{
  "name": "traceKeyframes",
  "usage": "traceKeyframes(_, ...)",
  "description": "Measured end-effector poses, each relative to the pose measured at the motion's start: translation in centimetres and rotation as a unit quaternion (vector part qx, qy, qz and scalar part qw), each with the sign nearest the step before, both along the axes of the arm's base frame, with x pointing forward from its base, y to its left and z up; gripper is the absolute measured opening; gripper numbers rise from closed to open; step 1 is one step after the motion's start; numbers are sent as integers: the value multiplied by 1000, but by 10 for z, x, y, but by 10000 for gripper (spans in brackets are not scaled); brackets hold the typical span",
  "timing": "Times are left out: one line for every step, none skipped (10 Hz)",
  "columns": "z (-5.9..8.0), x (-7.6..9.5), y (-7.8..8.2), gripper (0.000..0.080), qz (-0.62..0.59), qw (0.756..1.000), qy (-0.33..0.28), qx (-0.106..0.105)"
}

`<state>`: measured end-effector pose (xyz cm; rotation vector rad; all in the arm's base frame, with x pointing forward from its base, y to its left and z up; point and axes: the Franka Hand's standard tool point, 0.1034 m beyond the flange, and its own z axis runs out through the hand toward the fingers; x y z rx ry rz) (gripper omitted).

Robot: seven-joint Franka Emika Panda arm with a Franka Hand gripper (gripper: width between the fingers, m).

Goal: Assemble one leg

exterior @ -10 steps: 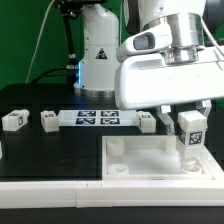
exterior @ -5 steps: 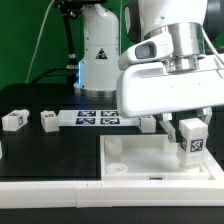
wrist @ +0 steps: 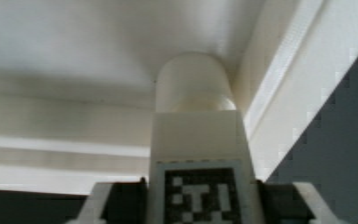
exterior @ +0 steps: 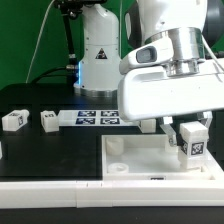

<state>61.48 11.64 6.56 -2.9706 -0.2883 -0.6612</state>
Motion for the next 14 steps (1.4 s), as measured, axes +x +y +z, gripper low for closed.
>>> traceKeyframes(0, 0, 0, 367, 0, 1000, 0, 0)
traceKeyframes(0, 0, 0, 539, 0, 1000, 0, 0)
traceKeyframes(0, 0, 0, 539, 0, 1000, 0, 0)
traceKeyframes(0, 0, 0, 630, 0, 1000, 0, 0)
traceKeyframes(0, 0, 0, 630, 0, 1000, 0, 0)
traceKeyframes(0, 0, 0, 647, 0, 1000, 0, 0)
traceKeyframes(0, 0, 0, 647, 0, 1000, 0, 0)
traceKeyframes(1, 0, 0, 649, 0, 1000, -1, 0)
traceKeyframes(8, 2, 0, 649, 0, 1000, 0, 0)
traceKeyframes(21, 3, 0, 649, -5, 1000, 3, 3)
traceKeyframes(27, 3, 1, 649, -10, 1000, 10, 6)
traceKeyframes(24, 2, 2, 649, -8, 1000, 26, 5)
traceKeyframes(24, 2, 1, 649, -8, 1000, 23, 5)
traceKeyframes(22, 1, 2, 649, -7, 999, 31, 5)
